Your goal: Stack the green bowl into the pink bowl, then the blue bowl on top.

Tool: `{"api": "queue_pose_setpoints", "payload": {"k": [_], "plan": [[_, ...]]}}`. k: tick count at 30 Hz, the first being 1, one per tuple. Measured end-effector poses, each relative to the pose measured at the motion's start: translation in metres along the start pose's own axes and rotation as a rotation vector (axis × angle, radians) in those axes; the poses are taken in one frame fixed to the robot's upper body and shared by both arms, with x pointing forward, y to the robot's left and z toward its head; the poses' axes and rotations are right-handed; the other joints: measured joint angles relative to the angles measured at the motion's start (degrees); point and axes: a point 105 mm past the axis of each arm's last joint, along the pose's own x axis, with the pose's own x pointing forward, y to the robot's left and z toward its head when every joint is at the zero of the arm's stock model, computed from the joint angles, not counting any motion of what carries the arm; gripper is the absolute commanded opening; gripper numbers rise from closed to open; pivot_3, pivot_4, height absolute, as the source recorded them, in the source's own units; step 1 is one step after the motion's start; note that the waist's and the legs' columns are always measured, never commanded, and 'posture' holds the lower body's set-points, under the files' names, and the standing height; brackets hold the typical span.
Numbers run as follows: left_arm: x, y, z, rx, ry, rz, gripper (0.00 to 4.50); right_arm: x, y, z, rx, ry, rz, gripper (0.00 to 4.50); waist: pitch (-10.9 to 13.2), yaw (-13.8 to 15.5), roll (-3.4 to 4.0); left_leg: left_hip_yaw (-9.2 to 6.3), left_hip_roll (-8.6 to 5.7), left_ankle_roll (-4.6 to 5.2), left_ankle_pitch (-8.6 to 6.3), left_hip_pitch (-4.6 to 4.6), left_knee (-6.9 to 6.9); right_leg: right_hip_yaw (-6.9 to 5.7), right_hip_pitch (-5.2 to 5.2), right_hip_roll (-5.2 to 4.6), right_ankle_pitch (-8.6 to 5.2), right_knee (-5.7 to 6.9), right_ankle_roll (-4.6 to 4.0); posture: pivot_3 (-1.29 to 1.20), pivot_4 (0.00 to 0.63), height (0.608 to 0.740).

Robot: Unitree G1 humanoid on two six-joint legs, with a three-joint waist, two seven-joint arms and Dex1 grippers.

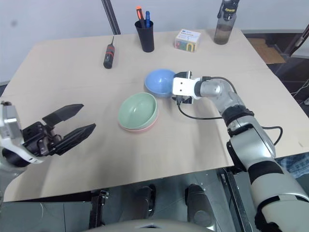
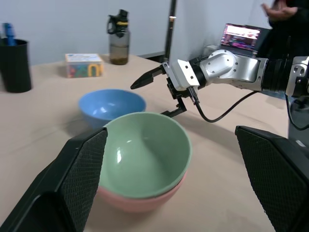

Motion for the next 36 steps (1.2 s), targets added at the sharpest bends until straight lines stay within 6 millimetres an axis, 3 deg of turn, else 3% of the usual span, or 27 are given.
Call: {"api": "queue_pose_setpoints", "payload": {"k": [3, 5, 9, 14, 18, 23, 26, 31, 36], "plan": [[-0.002, 0.0, 0.004, 0.003, -0.012, 0.012, 4.5, 0.003, 0.007, -0.004, -0.022, 0.02, 0.023, 1.99, 0.0, -0.01, 0.0, 0.0, 0.0, -0.01, 0.0, 0.0, 0.01, 0.0, 0.0, 0.0, 0.01, -0.01, -0.01, 0.0, 0.15, 0.74], [-0.001, -0.003, 0.005, 0.005, -0.018, 0.003, 4.5, 0.003, 0.009, -0.007, -0.029, 0.036, 0.029, 1.55, 0.01, -0.15, 0.01, 0.0, 0.0, -0.01, 0.01, 0.02, 0.0, 0.0, 0.0, 0.01, 0.01, 0.0, -0.02, 0.0, 0.15, 0.74], [0.0, -0.002, 0.006, 0.006, -0.02, 0.012, 4.5, 0.004, 0.013, -0.006, -0.042, 0.03, 0.054, 0.03, 0.02, -0.32, 0.03, 0.0, 0.02, -0.01, 0.01, 0.04, -0.03, 0.01, -0.01, 0.03, 0.02, 0.01, -0.02, 0.0, 0.15, 0.74], [0.0, -0.002, 0.006, 0.005, -0.023, 0.013, 4.5, 0.002, 0.016, -0.001, -0.046, -0.002, 0.104, 0.03, 0.02, -0.24, 0.04, 0.0, 0.01, -0.01, 0.01, 0.03, -0.03, 0.01, 0.0, 0.03, 0.12, 0.01, 0.15, 0.0, 0.15, 0.74], [0.001, -0.003, 0.004, 0.008, -0.024, 0.007, 4.5, -0.005, 0.007, 0.011, 0.016, -0.093, 0.118, 0.03, 0.04, -0.23, 0.06, 0.0, 0.02, -0.01, 0.01, 0.04, -0.03, 0.01, 0.0, 0.03, 0.15, 0.01, 0.19, 0.0, 0.15, 0.74], [0.0, -0.003, -0.004, 0.058, -0.025, 0.023, 4.5, -0.023, -0.018, 0.057, 0.086, -0.325, 0.142, 0.03, 0.09, -0.2, 0.15, -0.01, 0.05, -0.01, 0.01, 0.06, -0.06, 0.0, 0.0, 0.05, 0.16, 0.02, 0.21, 0.0, 0.15, 0.74], [-0.013, -0.001, -0.012, 0.037, -0.117, 0.029, 4.5, -0.042, -0.012, 0.087, 0.091, -0.425, 0.192, 0.03, 0.09, 0.15, 0.17, -0.03, 0.07, -0.02, 0.0, 0.02, -0.07, -0.04, -0.02, 0.05, 0.15, 0.02, 0.2, 0.0, 0.15, 0.74], [-0.028, -0.007, -0.018, -0.007, -0.072, -0.101, 4.5, -0.059, -0.007, 0.133, 0.066, -0.506, 0.243, 0.03, 0.1, 0.15, 0.19, -0.05, 0.11, -0.03, 0.0, 0.09, -0.01, -0.06, -0.02, 0.09, 0.01, 0.07, -0.04, 0.0, 0.15, 0.74], [-0.048, -0.001, -0.014, -0.034, -0.054, -0.138, 4.5, -0.062, -0.002, 0.14, 0.054, -0.48, 0.274, 0.03, 0.08, 0.12, 0.16, -0.03, 0.12, -0.03, 0.0, 0.06, 0.03, -0.06, -0.02, 0.08, 0.03, 0.06, -0.08, 0.0, 0.15, 0.74]]}}
